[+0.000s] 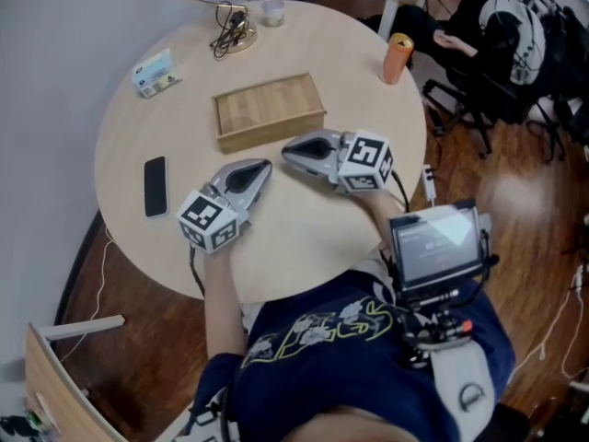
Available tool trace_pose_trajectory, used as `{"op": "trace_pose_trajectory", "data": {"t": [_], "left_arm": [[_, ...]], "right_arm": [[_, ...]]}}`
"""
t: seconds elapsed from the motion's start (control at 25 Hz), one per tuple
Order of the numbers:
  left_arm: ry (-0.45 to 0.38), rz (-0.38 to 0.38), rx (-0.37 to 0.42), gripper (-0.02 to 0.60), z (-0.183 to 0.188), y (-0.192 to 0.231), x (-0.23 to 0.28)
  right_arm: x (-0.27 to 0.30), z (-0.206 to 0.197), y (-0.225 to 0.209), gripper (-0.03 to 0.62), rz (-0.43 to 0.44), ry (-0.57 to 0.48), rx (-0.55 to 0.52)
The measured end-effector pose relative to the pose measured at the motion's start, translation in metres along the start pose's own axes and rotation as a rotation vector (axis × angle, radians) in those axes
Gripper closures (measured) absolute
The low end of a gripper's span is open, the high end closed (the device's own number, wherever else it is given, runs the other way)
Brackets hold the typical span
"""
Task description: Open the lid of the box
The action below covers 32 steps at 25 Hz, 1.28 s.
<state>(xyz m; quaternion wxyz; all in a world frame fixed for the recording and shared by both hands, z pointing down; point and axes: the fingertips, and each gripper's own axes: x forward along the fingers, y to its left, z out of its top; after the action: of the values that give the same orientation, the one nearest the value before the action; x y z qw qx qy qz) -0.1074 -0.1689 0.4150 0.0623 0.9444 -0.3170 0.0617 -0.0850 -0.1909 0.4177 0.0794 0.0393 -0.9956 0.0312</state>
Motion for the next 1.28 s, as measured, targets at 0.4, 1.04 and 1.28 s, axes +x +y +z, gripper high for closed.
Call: {"op": "trace_pose_trajectory", "data": {"t": [0.4, 1.04, 1.28], "left_arm": [[-0.004, 0.001, 0.001, 0.581, 0.0006, -0.0006, -0.0008], [-0.005, 0.001, 0.000, 0.581, -0.0007, -0.0006, -0.0016], [0.000, -0.005, 0.008, 0.581, -0.0017, -0.0014, -0.0028]], "right_arm": [[-0.0005, -0.0001, 0.0009, 0.574, -0.002, 0.005, 0.000], [0.0002, -0.0004, 0.0017, 0.574, -0.004, 0.005, -0.002], [0.0012, -0.0013, 0.0030, 0.574, -0.005, 0.007, 0.000]]}}
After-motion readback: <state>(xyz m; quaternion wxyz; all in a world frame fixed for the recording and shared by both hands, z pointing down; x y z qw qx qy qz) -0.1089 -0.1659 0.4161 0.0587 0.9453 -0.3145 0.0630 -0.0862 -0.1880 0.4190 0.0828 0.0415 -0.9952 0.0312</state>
